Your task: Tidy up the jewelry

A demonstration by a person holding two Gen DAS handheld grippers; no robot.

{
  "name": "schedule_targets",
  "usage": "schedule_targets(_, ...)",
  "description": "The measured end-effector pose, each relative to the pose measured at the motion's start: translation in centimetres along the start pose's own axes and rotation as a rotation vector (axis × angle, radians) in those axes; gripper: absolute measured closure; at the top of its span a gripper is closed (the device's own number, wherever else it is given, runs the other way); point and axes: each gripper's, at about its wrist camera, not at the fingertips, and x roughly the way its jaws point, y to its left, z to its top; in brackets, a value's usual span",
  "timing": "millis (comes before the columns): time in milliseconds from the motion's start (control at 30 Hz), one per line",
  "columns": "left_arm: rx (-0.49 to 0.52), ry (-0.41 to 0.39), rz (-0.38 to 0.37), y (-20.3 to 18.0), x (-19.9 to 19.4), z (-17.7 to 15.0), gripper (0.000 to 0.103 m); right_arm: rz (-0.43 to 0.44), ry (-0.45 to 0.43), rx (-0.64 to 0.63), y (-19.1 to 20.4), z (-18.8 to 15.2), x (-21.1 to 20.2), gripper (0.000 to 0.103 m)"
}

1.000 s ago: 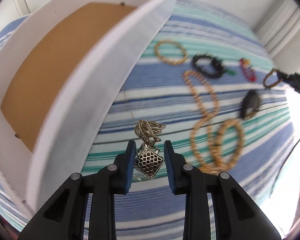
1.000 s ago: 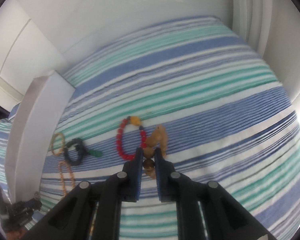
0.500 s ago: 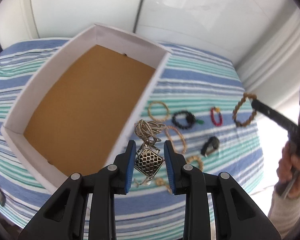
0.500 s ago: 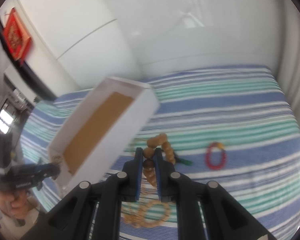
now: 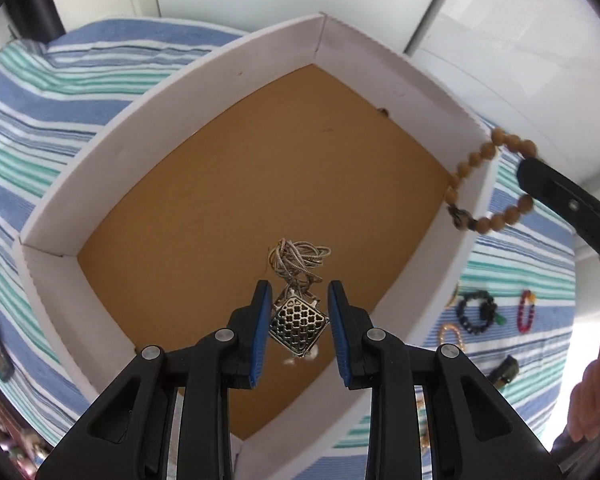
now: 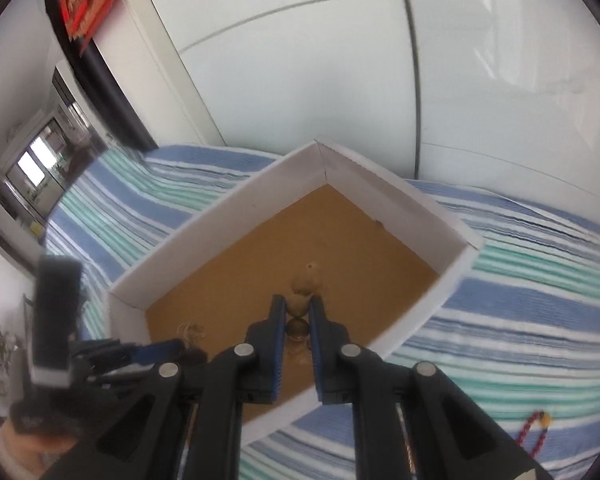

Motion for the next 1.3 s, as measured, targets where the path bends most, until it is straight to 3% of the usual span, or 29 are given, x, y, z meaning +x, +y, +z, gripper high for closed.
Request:
schedule_targets(133,0.001,-0.003,0.026,0.4,1.2,0.4,0.075,-0.035,0.042,-0.009,-0.3,-0.1,3.7,0.091)
schedule_targets(300,0.002,-0.005,0.053,0.6,2.8,0.8,0.074,-0.053,0.074,-0.003,-0.5,-1.4,5.4,0.090)
schedule_targets(367,-0.001,-0.021,0.079,0.7,2.9,0.8,0.066,-0.065,0.075,0.013,-0.6,-1.9,5.5,0.081)
schedule_targets(400,-0.004,-0.028,0.087,0.7,2.9,0.8,0.052,-0.062,0.070,0.025,-0.8,-2.0,5.5,0.069)
schedule_targets(433,-0.008,-0.040,0.093,0.9,2.7,0.8,0.040,-0.061,0.063,0.034,-0.8,-2.0,5.5,0.065)
schedule_targets(500,-0.013,-0.066,0.099,1.2,2.1,0.6,0.034,-0.057,0.048,0.043,-0.9,-2.2,4.8,0.065)
schedule_targets(567,-0.014,-0.081,0.100,1.4,1.3,0.3,0.033,-0.061,0.019,0.047,-1.0,-2.4,3.5,0.065)
schedule_targets(700,-0.025,-0.143,0.107,1.6,-0.9,-1.1,0.018,-0.071,-0.047,0.049,-0.8,-3.1,0.4,0.062)
schedule_targets(900,0.080,-0.271,0.075,0.1,-4.7,-4.7,0.016,-0.120,-0.131,0.043,-0.6,-6.0,-5.1,0.058)
schedule_targets(1067,0.213,-0.377,0.039,-2.3,-7.6,-9.0,0.011,-0.187,-0.192,0.026,-0.7,-10.1,-10.2,0.057)
schedule_targets(1167,0.280,-0.383,-0.018,-3.4,-8.6,-11.4,0.010,-0.251,-0.228,0.021,-1.0,-13.2,-13.2,0.049)
schedule_targets(1300,0.351,-0.412,-0.098,-4.6,-9.8,-15.2,0.010,-0.328,-0.235,0.020,-0.9,-17.8,-16.2,0.047)
